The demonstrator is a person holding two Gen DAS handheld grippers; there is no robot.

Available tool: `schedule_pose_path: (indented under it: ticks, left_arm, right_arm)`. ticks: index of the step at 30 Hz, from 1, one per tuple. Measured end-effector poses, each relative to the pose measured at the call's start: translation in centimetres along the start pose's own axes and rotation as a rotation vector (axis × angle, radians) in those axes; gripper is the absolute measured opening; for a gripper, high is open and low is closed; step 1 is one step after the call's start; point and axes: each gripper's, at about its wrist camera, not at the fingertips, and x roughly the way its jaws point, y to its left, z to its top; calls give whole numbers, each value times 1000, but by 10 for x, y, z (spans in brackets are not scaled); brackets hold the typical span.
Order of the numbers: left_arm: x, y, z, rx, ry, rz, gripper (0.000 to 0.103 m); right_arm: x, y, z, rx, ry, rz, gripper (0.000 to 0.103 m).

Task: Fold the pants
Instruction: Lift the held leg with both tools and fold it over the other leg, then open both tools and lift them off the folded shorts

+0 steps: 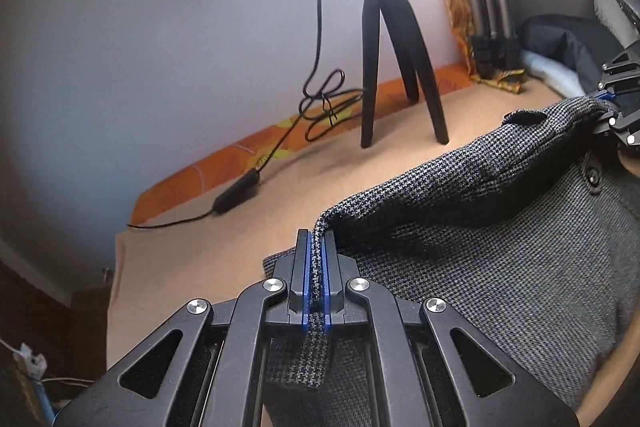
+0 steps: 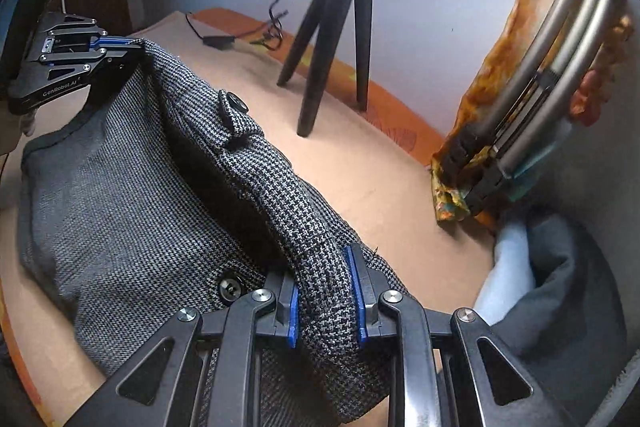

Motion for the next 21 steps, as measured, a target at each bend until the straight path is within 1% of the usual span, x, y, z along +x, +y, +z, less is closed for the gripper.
schedule_pose_path:
  ticks: [5,8,10,11,13,14,15,16,17,18,20,21]
  left_arm:
    - [18,0,0,-12,26,-6,3]
    - [25,1,0,-20,40,-7,3]
    - [28,1,1,-21,41,5,5]
    - [29,0,2,-24,39,11,7]
    - [32,1,4,-33,41,18,9]
    - [33,1,4,-36,45,27,13]
    - [34,2,5,-34,44,39,13]
    - [35,2,6,-30,43,56,15]
    - [35,3,7,-30,44,72,17]
    - [34,5,8,-36,41,90,17]
    - [31,10,10,-54,32,127,18]
    - [29,12,11,-67,27,127,18]
  right_arm:
    - [22,-10,2,18,31,13,20]
    - [32,-13,4,23,41,6,22]
    - [37,-16,4,32,45,-4,23]
    - [38,-18,4,35,43,-13,29]
    - [41,-23,4,46,40,-28,37]
    - [40,-24,3,54,39,-33,42]
    - [39,-26,3,58,39,-42,46]
    - [39,-27,3,60,39,-62,54]
    - [38,-29,3,60,39,-91,60]
    - [38,-30,3,60,37,-109,62]
    - [34,-33,3,72,29,-116,65]
    - [32,-34,3,79,27,-122,66]
